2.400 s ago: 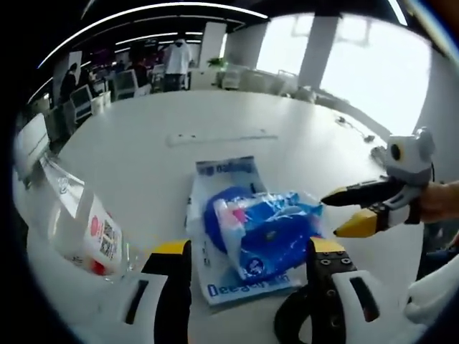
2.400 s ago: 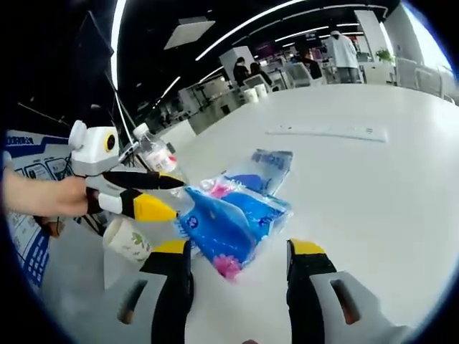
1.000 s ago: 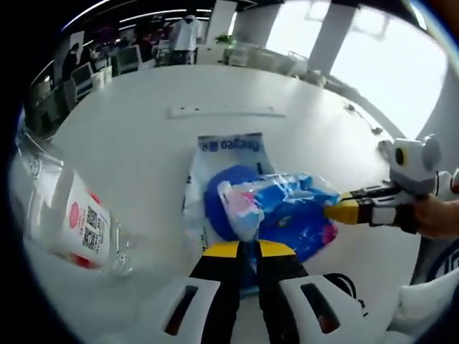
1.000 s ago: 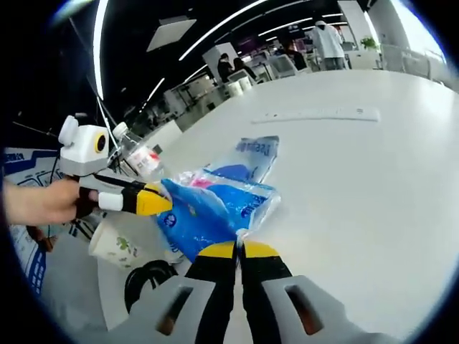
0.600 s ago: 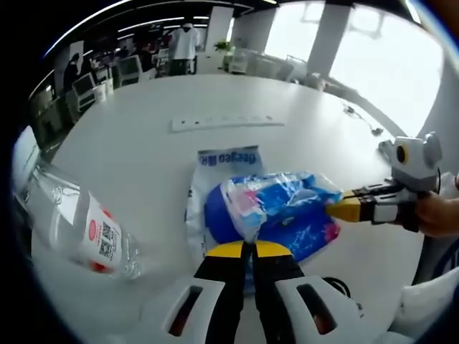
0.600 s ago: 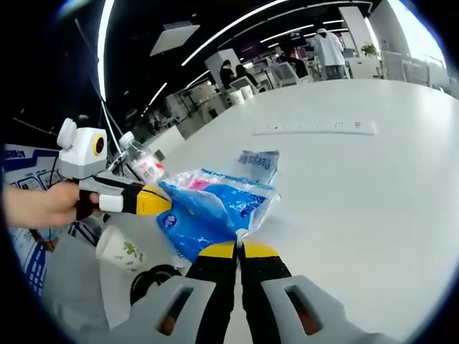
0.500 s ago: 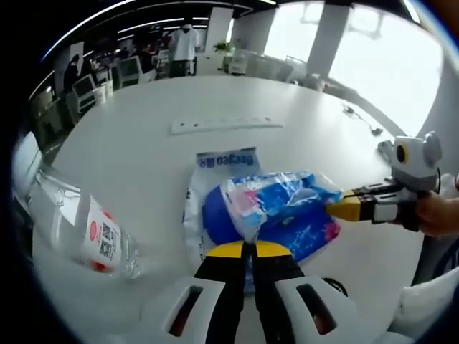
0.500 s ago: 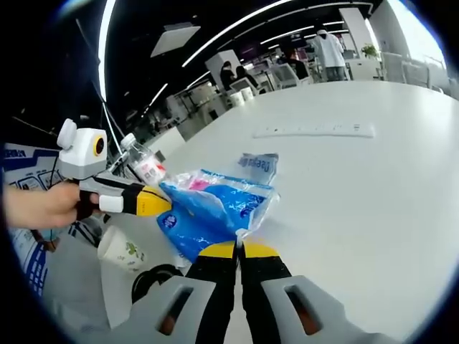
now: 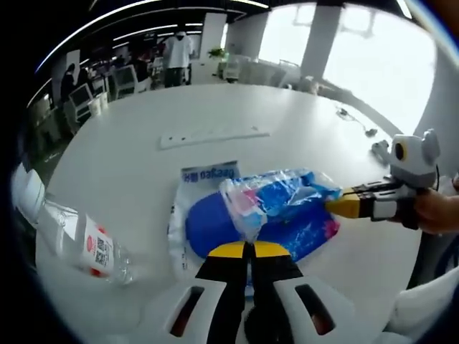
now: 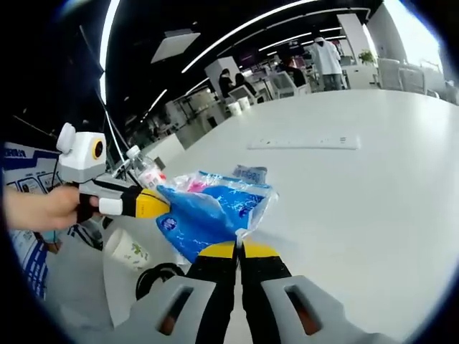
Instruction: Arrange the tabletop items into an orderly group along one side of the table until the central work area is clear of visible clutter.
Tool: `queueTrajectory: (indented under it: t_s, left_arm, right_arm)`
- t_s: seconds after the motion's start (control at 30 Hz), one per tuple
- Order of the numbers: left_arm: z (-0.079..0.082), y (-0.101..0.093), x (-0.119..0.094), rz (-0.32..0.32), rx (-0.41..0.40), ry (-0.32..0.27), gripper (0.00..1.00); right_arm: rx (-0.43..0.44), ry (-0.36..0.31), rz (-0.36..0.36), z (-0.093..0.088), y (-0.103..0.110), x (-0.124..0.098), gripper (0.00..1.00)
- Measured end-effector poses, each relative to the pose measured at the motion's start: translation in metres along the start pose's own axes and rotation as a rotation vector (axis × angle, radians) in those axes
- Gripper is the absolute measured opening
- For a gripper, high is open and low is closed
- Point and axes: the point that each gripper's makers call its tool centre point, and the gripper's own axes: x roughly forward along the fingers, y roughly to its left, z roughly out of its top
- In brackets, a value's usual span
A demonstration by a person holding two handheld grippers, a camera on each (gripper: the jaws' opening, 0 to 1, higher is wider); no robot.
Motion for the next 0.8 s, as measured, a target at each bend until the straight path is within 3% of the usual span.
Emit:
queueTrajectory:
  t_s: [0.53,0.8]
  left_arm:
    - [0.009,-0.04,0.008,-0.035,0.046,-0.003,0.0]
    - [0.014,-0.069,0.018,-0.067,0.066,-0.006,0.0]
  right_arm:
    - [0.018,-0.034,-0.031,-0.002,-0.02,-0.038,0.0]
    - [0.022,-0.044,-0.058,0.0,-0.042,-0.061,0.0]
